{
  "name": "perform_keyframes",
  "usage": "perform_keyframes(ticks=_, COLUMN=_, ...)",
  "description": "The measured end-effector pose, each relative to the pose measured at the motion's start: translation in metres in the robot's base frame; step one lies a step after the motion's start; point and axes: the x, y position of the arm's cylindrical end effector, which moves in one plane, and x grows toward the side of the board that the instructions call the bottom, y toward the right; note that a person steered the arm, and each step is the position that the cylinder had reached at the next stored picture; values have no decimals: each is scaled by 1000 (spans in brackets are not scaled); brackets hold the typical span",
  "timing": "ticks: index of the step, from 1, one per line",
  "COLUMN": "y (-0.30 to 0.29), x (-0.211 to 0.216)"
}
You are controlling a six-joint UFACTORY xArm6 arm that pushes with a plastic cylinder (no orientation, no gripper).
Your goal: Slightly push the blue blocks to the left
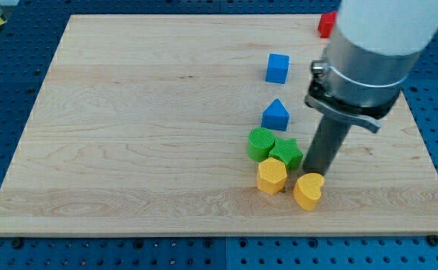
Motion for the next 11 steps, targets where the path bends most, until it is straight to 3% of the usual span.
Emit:
perform_keyframes(ticks=2, y=-46, x=-38)
perform_keyframes(ticks=4, y=17, x=-34)
perform_keyframes(ticks=5, y=35, x=-58)
perform_keyframes(ticks=6, y=9, x=-89)
perform_keyframes(ticks=8, y=-33, x=-113)
perform_keyframes(ticks=10, y=48, x=-123)
perform_keyframes(ticks=11, y=49, x=-168)
